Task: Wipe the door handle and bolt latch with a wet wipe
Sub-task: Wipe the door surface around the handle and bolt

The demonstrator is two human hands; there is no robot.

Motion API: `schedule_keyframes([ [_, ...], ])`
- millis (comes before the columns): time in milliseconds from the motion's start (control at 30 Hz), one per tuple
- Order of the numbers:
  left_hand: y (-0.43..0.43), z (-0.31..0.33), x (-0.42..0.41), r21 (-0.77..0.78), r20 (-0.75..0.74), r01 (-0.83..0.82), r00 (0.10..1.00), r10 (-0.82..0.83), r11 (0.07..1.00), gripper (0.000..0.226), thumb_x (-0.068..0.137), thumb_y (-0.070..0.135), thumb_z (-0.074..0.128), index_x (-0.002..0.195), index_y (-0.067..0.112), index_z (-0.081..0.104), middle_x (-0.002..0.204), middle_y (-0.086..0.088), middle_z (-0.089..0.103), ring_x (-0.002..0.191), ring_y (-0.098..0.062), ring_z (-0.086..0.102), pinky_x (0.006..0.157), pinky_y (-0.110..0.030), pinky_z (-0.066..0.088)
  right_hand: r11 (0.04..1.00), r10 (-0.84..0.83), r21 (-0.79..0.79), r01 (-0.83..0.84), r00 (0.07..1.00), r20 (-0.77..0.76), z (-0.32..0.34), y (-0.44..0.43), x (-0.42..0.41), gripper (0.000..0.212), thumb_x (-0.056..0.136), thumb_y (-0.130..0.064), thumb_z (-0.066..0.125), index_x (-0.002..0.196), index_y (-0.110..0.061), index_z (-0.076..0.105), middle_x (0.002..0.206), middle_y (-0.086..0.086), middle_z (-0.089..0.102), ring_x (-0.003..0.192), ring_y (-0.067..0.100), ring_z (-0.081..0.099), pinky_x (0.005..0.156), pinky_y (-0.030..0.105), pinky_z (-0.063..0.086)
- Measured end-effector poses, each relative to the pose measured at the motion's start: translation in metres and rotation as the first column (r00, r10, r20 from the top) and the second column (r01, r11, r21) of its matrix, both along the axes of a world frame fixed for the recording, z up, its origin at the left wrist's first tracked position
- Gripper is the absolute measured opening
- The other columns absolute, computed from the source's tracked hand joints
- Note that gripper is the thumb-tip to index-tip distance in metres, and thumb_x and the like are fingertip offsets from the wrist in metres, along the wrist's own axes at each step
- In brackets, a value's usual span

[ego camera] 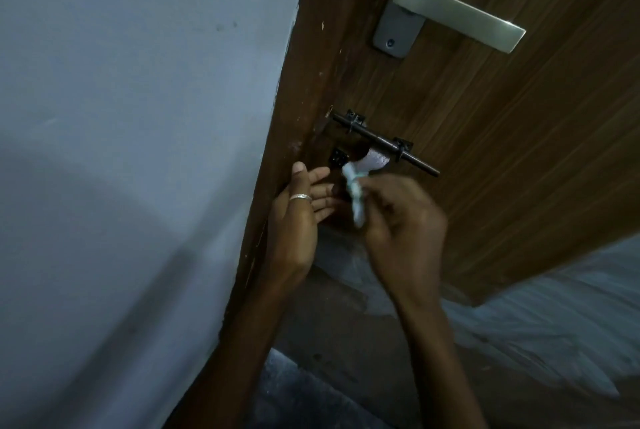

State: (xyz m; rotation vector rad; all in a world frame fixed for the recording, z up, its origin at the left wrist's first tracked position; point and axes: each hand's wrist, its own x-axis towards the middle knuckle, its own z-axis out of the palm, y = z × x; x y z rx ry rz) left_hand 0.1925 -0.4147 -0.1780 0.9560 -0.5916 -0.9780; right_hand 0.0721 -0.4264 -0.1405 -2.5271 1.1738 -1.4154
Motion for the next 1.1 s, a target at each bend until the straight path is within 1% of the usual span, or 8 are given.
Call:
schedule_keyframes([
  [100,0.006,0.004,0.001,-0.034,0.062,-0.009,0.998,0.011,0.999,0.044,0.104,0.045,0.026,0.108,0.025,0.065,0.103,0.002,0.074,0.096,-0.009,0.071,0.080,-0.021,0.057,0.997,-0.062,-0.045,0.065,0.995,0.072,0.028,-0.014,0.005,0.023,0.095,-0.007,0.059,0.117,-0.009,0.068,0.110,0.003,0.069,0.097,0.000,0.061,0.084,0.013,0.049],
  [233,0.013,0.012,-0.001,-0.077,0.112,-0.045,0.992,0.054,0.996,0.045,0.096,0.053,0.029,0.110,0.029,0.065,0.104,0.005,0.073,0.099,-0.008,0.070,0.084,-0.024,0.056,0.973,-0.197,-0.167,0.162,0.956,-0.219,0.029,-0.020,0.014,0.026,0.094,-0.011,0.061,0.119,-0.009,0.068,0.114,0.010,0.065,0.101,0.018,0.059,0.080,0.029,0.053],
  [400,0.016,0.018,0.000,-0.070,0.134,-0.080,0.987,0.089,0.994,0.047,0.089,0.058,0.031,0.104,0.033,0.067,0.101,0.007,0.075,0.098,-0.008,0.070,0.091,-0.033,0.056,0.996,-0.058,-0.076,0.039,0.959,-0.276,0.021,0.001,0.015,0.018,0.093,-0.009,0.063,0.109,-0.010,0.072,0.111,0.007,0.064,0.099,0.018,0.060,0.080,0.022,0.047],
  [533,0.019,0.030,-0.002,-0.119,0.158,-0.062,0.984,0.080,0.991,0.043,0.092,0.054,0.032,0.105,0.032,0.067,0.097,0.013,0.075,0.098,-0.006,0.071,0.088,-0.029,0.058,0.997,0.039,0.064,-0.038,0.999,-0.022,0.029,0.020,-0.014,0.018,0.092,-0.008,0.068,0.103,-0.020,0.075,0.107,-0.010,0.067,0.100,0.002,0.063,0.085,0.019,0.051],
  [733,-0.007,0.075,-0.002,-0.255,0.428,0.037,0.901,0.079,0.966,0.033,0.098,0.040,0.050,0.127,0.032,0.062,0.122,0.011,0.068,0.115,-0.002,0.061,0.096,-0.028,0.053,0.974,-0.071,0.223,-0.035,0.890,0.451,0.046,0.031,-0.049,0.015,0.091,-0.012,0.071,0.103,-0.021,0.076,0.104,-0.007,0.074,0.103,0.013,0.070,0.089,0.037,0.058],
  [867,-0.032,0.096,-0.007,-0.263,0.583,0.047,0.803,0.120,0.964,0.038,0.102,0.020,0.050,0.140,0.022,0.054,0.132,0.010,0.061,0.116,0.007,0.054,0.088,-0.002,0.042,0.961,-0.120,0.274,-0.026,0.857,0.502,0.048,0.028,-0.057,0.016,0.090,-0.013,0.070,0.102,-0.022,0.076,0.104,-0.006,0.074,0.103,0.010,0.069,0.091,0.041,0.057],
  [1000,-0.037,0.095,-0.006,-0.294,0.636,0.029,0.752,0.173,0.955,0.042,0.102,0.010,0.048,0.142,0.021,0.050,0.136,0.007,0.059,0.123,0.003,0.053,0.094,-0.003,0.041,0.969,-0.113,0.245,0.003,0.893,0.436,0.050,0.018,-0.046,0.016,0.092,-0.015,0.069,0.100,-0.028,0.075,0.104,-0.011,0.071,0.104,0.007,0.067,0.089,0.032,0.056],
  [1100,-0.039,0.088,0.000,-0.287,0.642,0.020,0.746,0.177,0.958,0.047,0.099,0.003,0.048,0.141,0.022,0.052,0.134,0.010,0.060,0.121,0.005,0.054,0.095,-0.005,0.042,0.996,-0.084,0.061,0.071,0.961,0.264,0.063,-0.003,-0.026,0.019,0.094,-0.010,0.067,0.104,-0.026,0.072,0.105,-0.011,0.067,0.099,-0.001,0.063,0.084,0.014,0.050],
])
